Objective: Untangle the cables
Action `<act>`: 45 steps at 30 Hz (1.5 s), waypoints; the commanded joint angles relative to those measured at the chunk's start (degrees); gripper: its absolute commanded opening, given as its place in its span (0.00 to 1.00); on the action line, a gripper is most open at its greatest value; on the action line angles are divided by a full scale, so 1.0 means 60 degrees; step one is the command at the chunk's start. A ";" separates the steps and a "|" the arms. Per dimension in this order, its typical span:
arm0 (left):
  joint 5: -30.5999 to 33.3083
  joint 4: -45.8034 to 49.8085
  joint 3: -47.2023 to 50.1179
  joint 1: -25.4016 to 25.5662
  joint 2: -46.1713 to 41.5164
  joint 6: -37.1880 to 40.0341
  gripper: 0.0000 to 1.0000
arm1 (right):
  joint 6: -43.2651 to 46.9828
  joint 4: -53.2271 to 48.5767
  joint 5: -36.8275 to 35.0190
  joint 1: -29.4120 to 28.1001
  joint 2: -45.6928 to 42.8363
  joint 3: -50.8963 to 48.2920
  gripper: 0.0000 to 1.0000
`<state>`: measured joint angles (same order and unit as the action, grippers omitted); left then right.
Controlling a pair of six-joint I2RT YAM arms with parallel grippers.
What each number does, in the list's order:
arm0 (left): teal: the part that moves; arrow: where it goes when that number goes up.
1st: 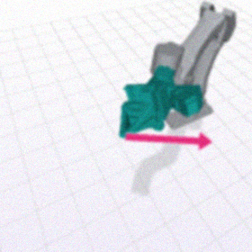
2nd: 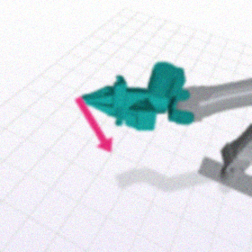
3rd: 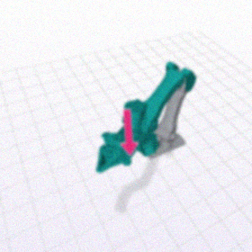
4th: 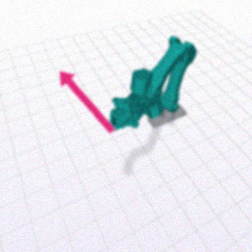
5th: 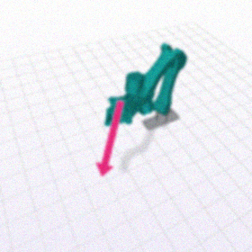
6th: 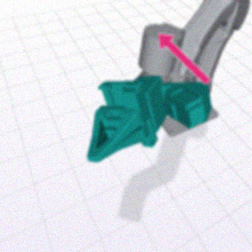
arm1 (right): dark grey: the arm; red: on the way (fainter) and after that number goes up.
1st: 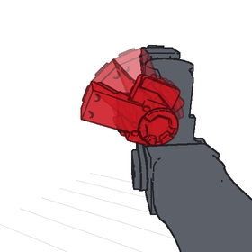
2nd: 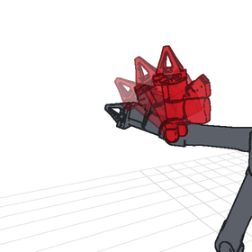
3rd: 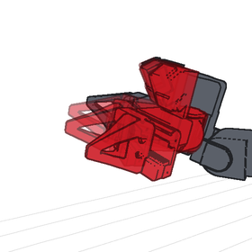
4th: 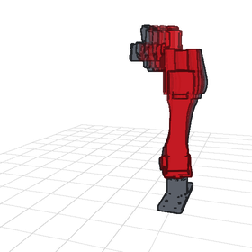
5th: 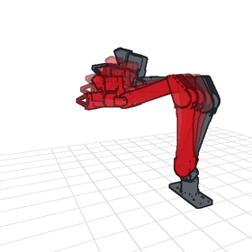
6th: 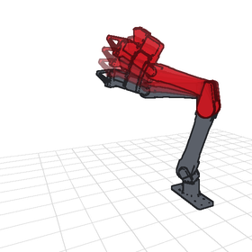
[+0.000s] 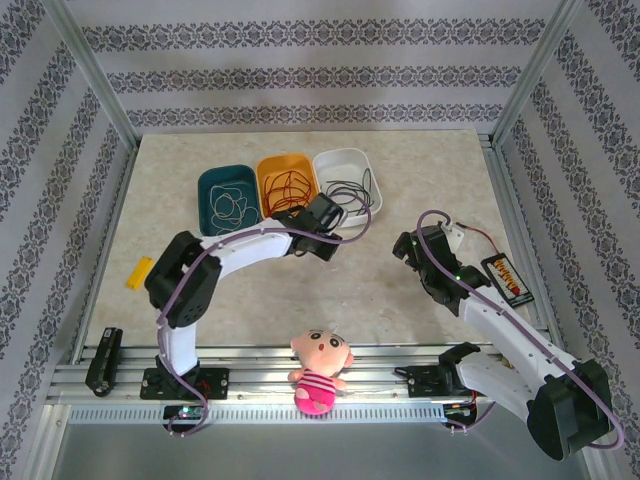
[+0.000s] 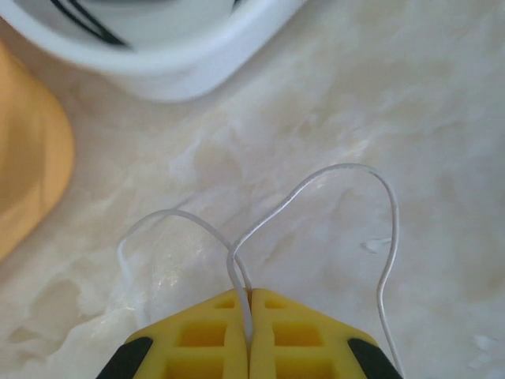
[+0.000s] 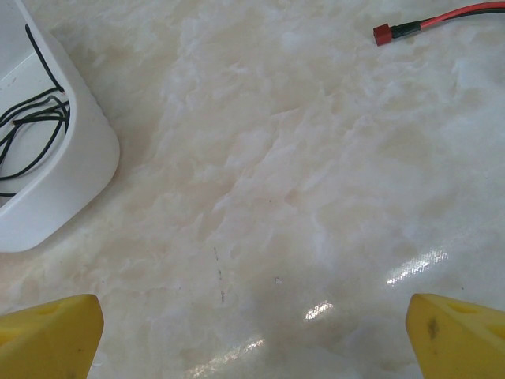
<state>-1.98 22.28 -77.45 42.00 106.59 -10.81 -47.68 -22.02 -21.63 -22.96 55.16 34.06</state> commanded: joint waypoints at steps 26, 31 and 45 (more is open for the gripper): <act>0.0829 -0.0692 0.0572 -0.2108 -0.4149 0.1380 0.00 | -0.0081 0.0097 -0.0058 0.0128 0.0333 0.0014 0.98; 0.0727 -0.0934 0.0810 -0.2976 -0.4028 0.1233 0.00 | -0.0006 0.0001 -0.0086 0.0134 0.0241 0.0105 0.98; 0.0750 -0.1316 0.1347 -0.5006 -0.2592 0.0481 0.00 | -0.0030 0.0008 -0.0072 0.0135 0.0147 0.0050 0.98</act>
<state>2.61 16.95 -70.59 13.41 89.38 -5.74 -47.83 -21.87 -21.61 -22.61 57.04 34.00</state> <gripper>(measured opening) 0.046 0.983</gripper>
